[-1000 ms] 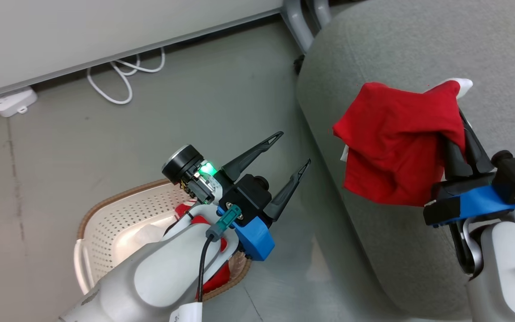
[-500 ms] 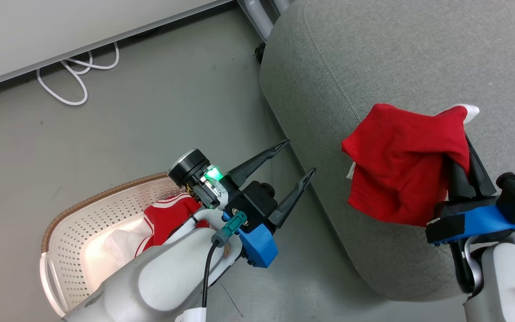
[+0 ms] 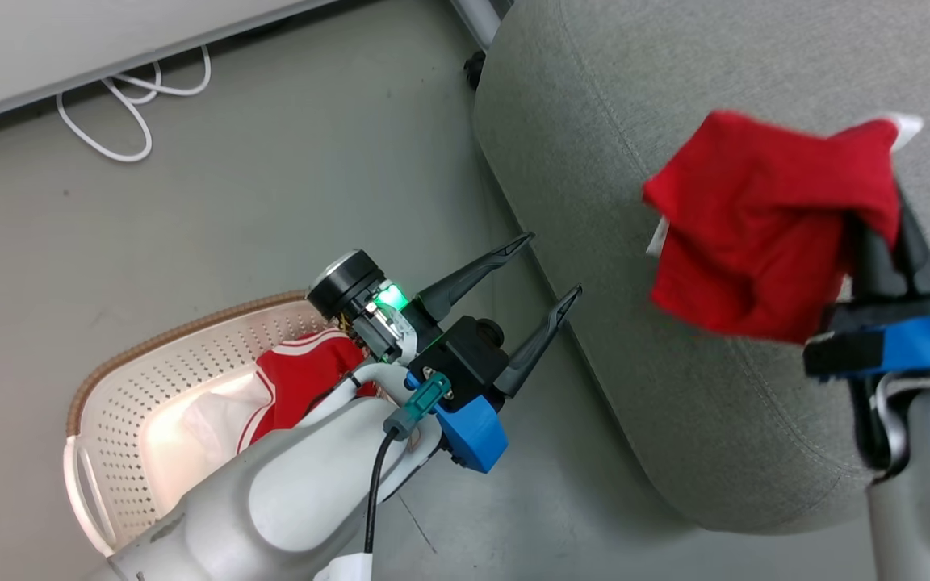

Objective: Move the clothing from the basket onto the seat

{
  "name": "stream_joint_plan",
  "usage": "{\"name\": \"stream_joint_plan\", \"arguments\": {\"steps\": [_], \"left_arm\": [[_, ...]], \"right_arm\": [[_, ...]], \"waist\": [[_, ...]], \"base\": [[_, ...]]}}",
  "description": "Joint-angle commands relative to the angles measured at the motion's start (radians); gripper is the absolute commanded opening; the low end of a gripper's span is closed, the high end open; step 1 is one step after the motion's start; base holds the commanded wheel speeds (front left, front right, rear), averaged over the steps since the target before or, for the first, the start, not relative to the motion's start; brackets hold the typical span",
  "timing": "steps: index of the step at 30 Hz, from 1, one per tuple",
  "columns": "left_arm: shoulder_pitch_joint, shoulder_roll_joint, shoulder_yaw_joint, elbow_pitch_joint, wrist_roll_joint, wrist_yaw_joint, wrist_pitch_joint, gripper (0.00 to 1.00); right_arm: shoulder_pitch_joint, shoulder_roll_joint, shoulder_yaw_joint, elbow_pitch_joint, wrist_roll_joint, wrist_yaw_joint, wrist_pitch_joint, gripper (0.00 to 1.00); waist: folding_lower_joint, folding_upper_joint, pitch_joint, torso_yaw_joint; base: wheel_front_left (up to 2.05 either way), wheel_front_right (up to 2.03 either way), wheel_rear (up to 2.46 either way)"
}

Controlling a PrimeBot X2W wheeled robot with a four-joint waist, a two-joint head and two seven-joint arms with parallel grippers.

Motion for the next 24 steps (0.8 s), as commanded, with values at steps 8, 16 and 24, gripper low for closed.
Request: {"name": "stream_joint_plan", "arguments": {"steps": [8, 16, 24], "left_arm": [[-0.086, 0.041, 0.01, -0.033, 0.032, 0.006, 0.022, 1.0], [-0.174, 0.083, 0.017, -0.099, 0.072, 0.014, 0.068, 1.0], [-0.224, 0.119, 0.016, -0.159, 0.097, 0.023, 0.11, 1.0]], "right_arm": [[-0.254, -0.085, -0.103, -0.071, 0.027, 0.0, -0.004, 0.0], [-0.453, -0.189, -0.329, -0.085, 0.074, 0.0, -0.004, 0.0], [-0.516, -0.285, -0.453, 0.064, 0.097, 0.0, -0.004, 0.0]], "waist": [[0.0, -0.0001, 0.157, 0.014], [0.0, -0.0001, 0.316, 0.032], [0.0, -0.0001, 0.425, 0.03]], "base": [[0.0, 0.0, 0.0], [0.0, 0.0, 0.0], [0.0, 0.0, 0.0]]}}
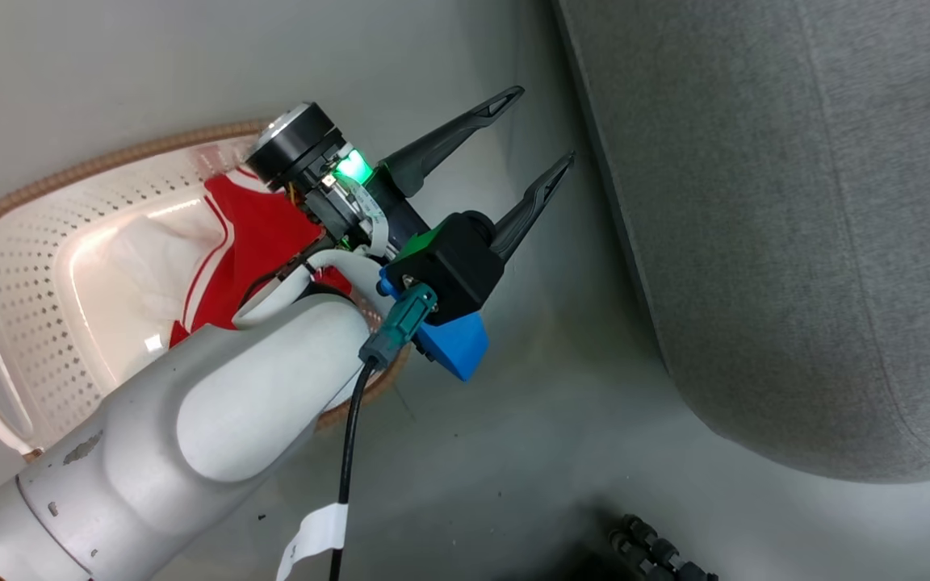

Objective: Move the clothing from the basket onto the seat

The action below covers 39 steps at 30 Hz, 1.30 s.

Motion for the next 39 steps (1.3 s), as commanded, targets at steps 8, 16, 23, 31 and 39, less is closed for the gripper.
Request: {"name": "stream_joint_plan", "arguments": {"steps": [8, 16, 23, 31, 39], "left_arm": [[-0.022, 0.02, -0.005, -0.036, 0.011, 0.015, 0.017, 1.0], [-0.015, 0.039, -0.007, -0.052, 0.003, 0.023, 0.028, 1.0], [-0.004, 0.041, -0.011, -0.052, -0.006, 0.028, 0.023, 1.0], [0.027, 0.004, -0.016, -0.006, -0.031, 0.031, -0.036, 1.0], [0.101, -0.034, 0.018, 0.06, -0.081, 0.057, -0.102, 1.0]], "right_arm": [[0.033, 0.025, -0.047, 0.17, -0.045, 0.0, -0.004, 0.0], [0.072, 0.089, -0.067, 0.303, -0.06, 0.0, -0.004, 0.0], [0.1, 0.119, -0.041, 0.309, -0.077, 0.0, -0.004, 1.0], [0.253, 0.131, 0.045, 0.186, -0.088, 0.0, -0.004, 1.0], [0.409, 0.147, 0.131, -0.001, -0.092, 0.0, -0.004, 1.0]], "waist": [[-0.0001, 0.0, 0.073, -0.004], [-0.0001, 0.0, 0.076, -0.012], [-0.0001, 0.0, 0.048, -0.028], [-0.0001, 0.0, -0.052, -0.028], [-0.0001, 0.0, -0.216, 0.009]], "base": [[0.0, 0.0, 0.0], [0.0, 0.0, 0.0], [0.0, 0.0, 0.0], [0.0, 0.0, 0.0], [0.0, 0.0, 0.0]]}}
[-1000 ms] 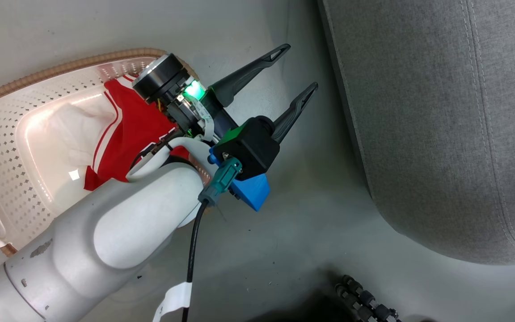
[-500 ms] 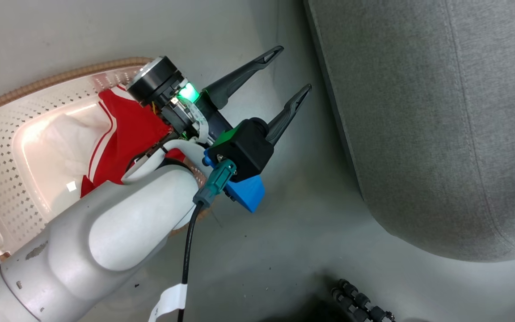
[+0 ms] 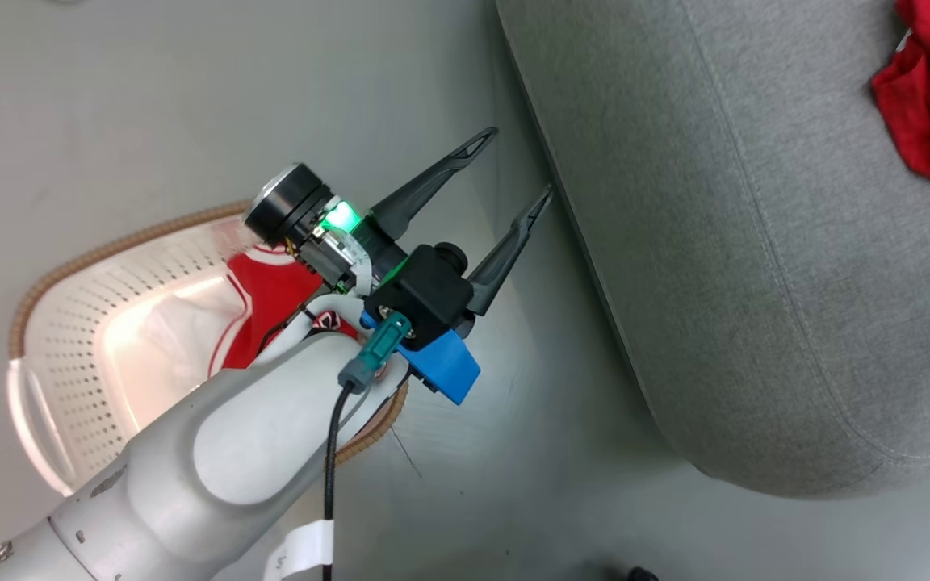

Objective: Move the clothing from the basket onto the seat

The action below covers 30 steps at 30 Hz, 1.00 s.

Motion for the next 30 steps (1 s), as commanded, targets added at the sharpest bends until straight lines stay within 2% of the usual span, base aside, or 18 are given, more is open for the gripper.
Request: {"name": "stream_joint_plan", "arguments": {"steps": [1, 8, 13, 14, 16, 17, 24, 30], "left_arm": [[0.025, -0.006, 0.021, 0.01, -0.016, 0.013, -0.011, 1.0], [0.12, -0.007, 0.158, -0.02, -0.043, 0.063, -0.018, 1.0], [0.208, -0.013, 0.27, -0.048, -0.035, 0.072, -0.019, 1.0], [0.208, -0.013, 0.27, -0.048, -0.035, 0.072, -0.019, 1.0], [0.266, -0.025, 0.346, -0.052, -0.026, 0.07, -0.019, 1.0], [0.266, -0.025, 0.346, -0.052, -0.026, 0.07, -0.019, 1.0], [0.4, -0.06, 0.515, -0.043, 0.011, 0.055, -0.019, 1.0], [0.506, -0.104, 0.634, -0.05, 0.056, 0.017, -0.019, 1.0]], "right_arm": [[0.031, 0.008, 0.022, -0.029, -0.015, 0.0, -0.004, 1.0], [0.08, 0.028, 0.175, -0.117, -0.033, 0.0, -0.004, 1.0], [0.099, 0.033, 0.27, -0.138, -0.018, 0.0, -0.004, 1.0], [0.099, 0.033, 0.27, -0.138, -0.018, 0.0, -0.004, 1.0], [0.111, 0.042, 0.318, -0.146, -0.014, 0.0, -0.004, 1.0], [0.111, 0.042, 0.318, -0.146, -0.014, 0.0, -0.004, 1.0], [0.149, 0.07, 0.408, -0.145, -0.002, 0.0, -0.004, 1.0], [0.21, 0.092, 0.458, -0.134, 0.009, 0.0, -0.004, 1.0]], "waist": [[0.0, 0.0, -0.08, 0.031], [0.0, 0.0, -0.202, 0.102], [0.0, 0.0, -0.271, 0.164], [0.0, 0.0, -0.271, 0.164], [0.0, 0.0, -0.307, 0.198], [0.0, 0.0, -0.307, 0.198], [0.0, 0.0, -0.391, 0.264], [0.0, 0.0, -0.458, 0.308]], "base": [[0.0, 0.0, 0.0], [0.0, 0.0, 0.0], [0.0, 0.0, 0.0], [0.0, 0.0, 0.0], [0.0, 0.0, 0.0], [0.0, 0.0, 0.0], [0.0, 0.0, 0.0], [0.0, 0.0, 0.0]]}}
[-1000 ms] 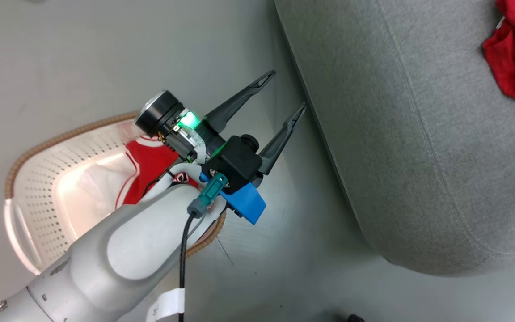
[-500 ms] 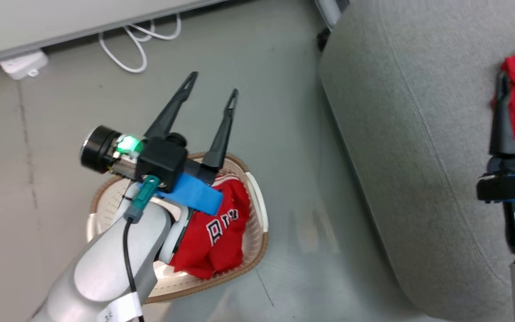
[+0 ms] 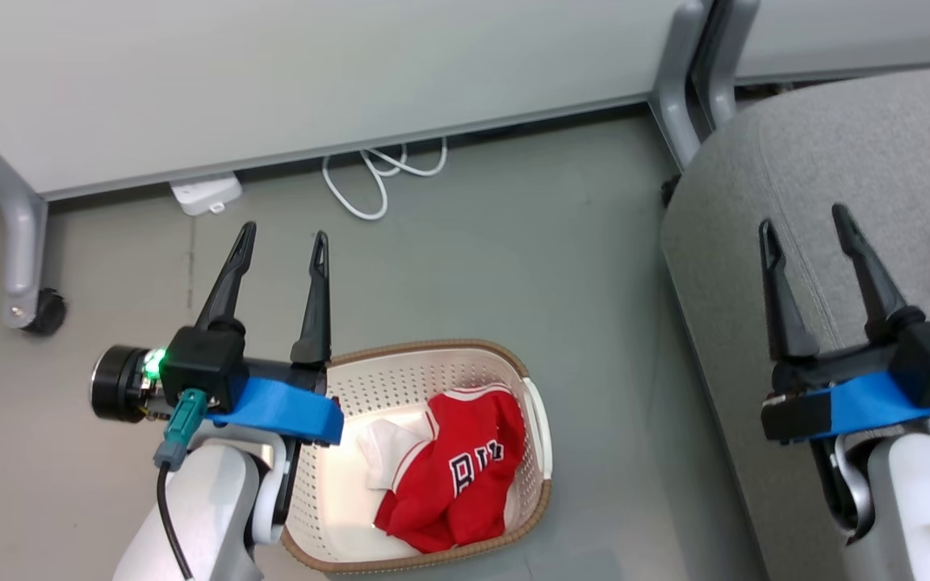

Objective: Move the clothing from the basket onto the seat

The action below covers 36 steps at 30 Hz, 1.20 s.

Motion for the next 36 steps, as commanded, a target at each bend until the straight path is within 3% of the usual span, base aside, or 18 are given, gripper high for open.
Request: {"name": "stream_joint_plan", "arguments": {"steps": [1, 18, 27, 36], "left_arm": [[0.018, -0.006, 0.015, -0.007, 0.01, -0.007, -0.005, 1.0], [0.273, -0.108, 0.259, -0.043, 0.142, -0.126, -0.005, 1.0], [0.333, -0.141, 0.329, -0.06, 0.183, -0.181, -0.005, 1.0], [0.357, -0.161, 0.364, -0.045, 0.205, -0.205, -0.005, 1.0]], "right_arm": [[0.024, 0.006, 0.003, 0.002, 0.006, 0.0, -0.004, 1.0], [0.234, 0.062, -0.023, 0.01, 0.034, 0.0, -0.004, 1.0], [0.311, 0.075, -0.071, 0.0, 0.036, 0.0, -0.004, 1.0], [0.331, 0.08, -0.065, 0.012, 0.044, 0.0, -0.004, 1.0]], "waist": [[0.0002, 0.0, -0.034, 0.031], [0.0002, 0.0, -0.185, 0.073], [0.0002, 0.0, -0.213, 0.086], [0.0002, 0.0, -0.222, 0.092]], "base": [[0.0, 0.0, 0.0], [0.0, 0.0, 0.0], [0.0, 0.0, 0.0], [0.0, 0.0, 0.0]]}}
